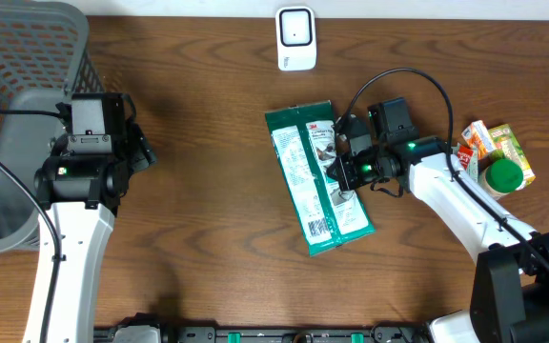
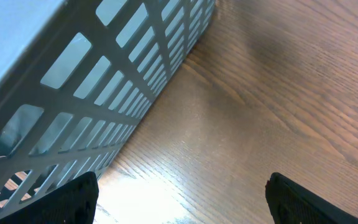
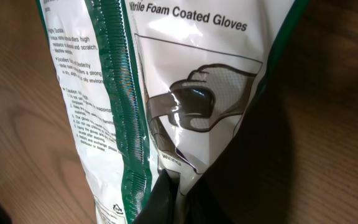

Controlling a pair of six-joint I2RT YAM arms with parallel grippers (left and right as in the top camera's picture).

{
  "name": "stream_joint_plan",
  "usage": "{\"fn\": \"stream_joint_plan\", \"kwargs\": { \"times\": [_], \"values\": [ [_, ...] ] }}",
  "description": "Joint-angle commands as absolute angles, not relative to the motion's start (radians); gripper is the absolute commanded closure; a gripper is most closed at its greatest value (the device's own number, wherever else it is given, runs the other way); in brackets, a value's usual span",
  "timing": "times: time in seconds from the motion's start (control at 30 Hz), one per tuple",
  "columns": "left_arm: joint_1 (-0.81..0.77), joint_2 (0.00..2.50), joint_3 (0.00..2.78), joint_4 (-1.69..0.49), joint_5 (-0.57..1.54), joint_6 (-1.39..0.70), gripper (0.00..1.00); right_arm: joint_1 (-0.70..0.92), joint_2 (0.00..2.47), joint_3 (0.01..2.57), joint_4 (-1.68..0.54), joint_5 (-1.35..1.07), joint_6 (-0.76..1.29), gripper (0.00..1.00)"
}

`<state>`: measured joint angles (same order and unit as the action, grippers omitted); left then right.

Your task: Scan the item barcode

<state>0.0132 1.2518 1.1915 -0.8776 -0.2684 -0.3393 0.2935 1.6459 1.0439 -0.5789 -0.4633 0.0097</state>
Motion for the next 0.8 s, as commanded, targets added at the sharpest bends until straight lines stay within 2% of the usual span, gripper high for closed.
{"fn": "stream_joint_plan", "kwargs": {
  "times": [0.0,0.77],
  "values": [
    [0.019,1.249,1.202,-0.878,-0.281,-0.331,0.13,0.289,1.645,1.045,-0.577,-0.476,-0.009,0.99],
    [0.019,1.248,1.202,-0.878,-0.281,-0.331,0.13,0.289,1.645,1.045,-0.585,-0.476,-0.009,0.99]
  ]
}}
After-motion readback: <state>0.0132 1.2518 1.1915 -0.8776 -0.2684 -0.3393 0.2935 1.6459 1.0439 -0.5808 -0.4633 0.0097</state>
